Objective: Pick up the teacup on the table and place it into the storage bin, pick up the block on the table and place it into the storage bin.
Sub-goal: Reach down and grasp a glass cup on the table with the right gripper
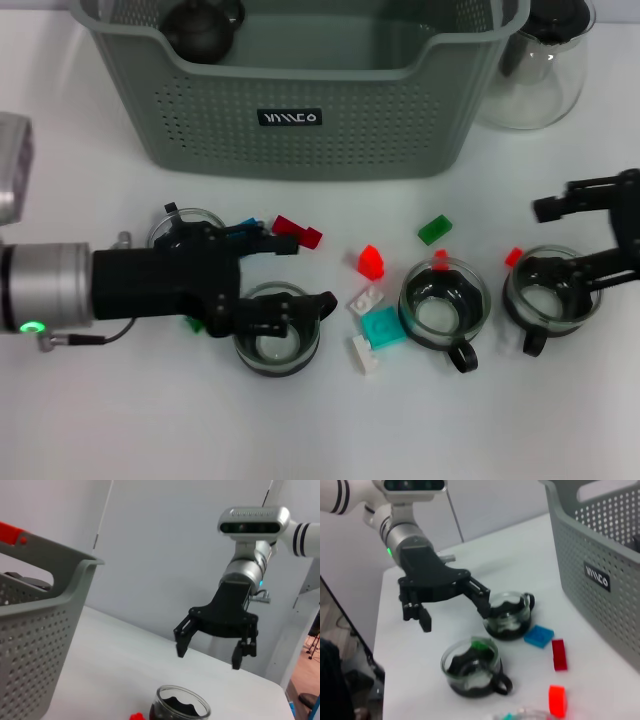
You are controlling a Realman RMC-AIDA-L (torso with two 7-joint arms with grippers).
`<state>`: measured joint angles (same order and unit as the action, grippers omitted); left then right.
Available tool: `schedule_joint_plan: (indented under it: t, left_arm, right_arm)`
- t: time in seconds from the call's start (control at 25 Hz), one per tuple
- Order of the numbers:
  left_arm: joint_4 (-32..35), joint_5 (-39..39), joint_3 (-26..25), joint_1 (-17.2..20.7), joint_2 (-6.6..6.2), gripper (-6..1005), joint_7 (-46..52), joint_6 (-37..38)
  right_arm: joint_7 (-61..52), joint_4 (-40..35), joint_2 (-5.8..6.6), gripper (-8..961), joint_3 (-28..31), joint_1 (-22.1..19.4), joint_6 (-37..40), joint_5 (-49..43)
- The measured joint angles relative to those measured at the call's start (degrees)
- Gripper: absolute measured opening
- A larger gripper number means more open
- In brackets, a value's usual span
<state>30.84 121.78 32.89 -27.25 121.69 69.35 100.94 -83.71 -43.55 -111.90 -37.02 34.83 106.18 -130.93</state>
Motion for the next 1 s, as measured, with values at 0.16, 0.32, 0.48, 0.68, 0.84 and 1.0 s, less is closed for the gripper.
schedule_joint_plan:
  t: [0.16,0.32,0.48,0.68,0.84,1.0]
  left_arm:
    - [-0.49,0.03,0.22,-1.16,1.10,872,0.00,-1.67]
    - [-0.86,0.04,0.26,-1.98,1.77,872,-0.26,-1.80]
    - [-0.95,-0.13,0.26,-2.18,1.99,872,-0.41,-1.80]
    - [-1.05,-0.11,0.26,-2.33,2.06,871,-0.96,-1.81]
    - [-1.39,-0.05,0.32,-2.32,1.98,871,-1.96,-1.82]
    - [-1.40,-0.05,0.34,-2.32,1.90,872,-1.98,-2.02]
  right_arm:
    - [-3.93,-5.08,0.92,862,0.33,-0.22,2.89,-2.20]
    - [-9.31,-10.14,1.21,861,0.31,-0.23,3.49,-6.09]
    - [-12.83,-13.04,1.08,861,0.39,0.35,3.13,-10.44]
    - [-15.82,-13.71,0.51,860,0.02,1.13,0.41,-13.78]
    - [-15.95,-13.65,-1.28,860,-0.18,2.24,-3.21,-17.52]
    - [-15.90,-13.24,-3.07,859,-1.73,3.21,-6.15,-19.86]
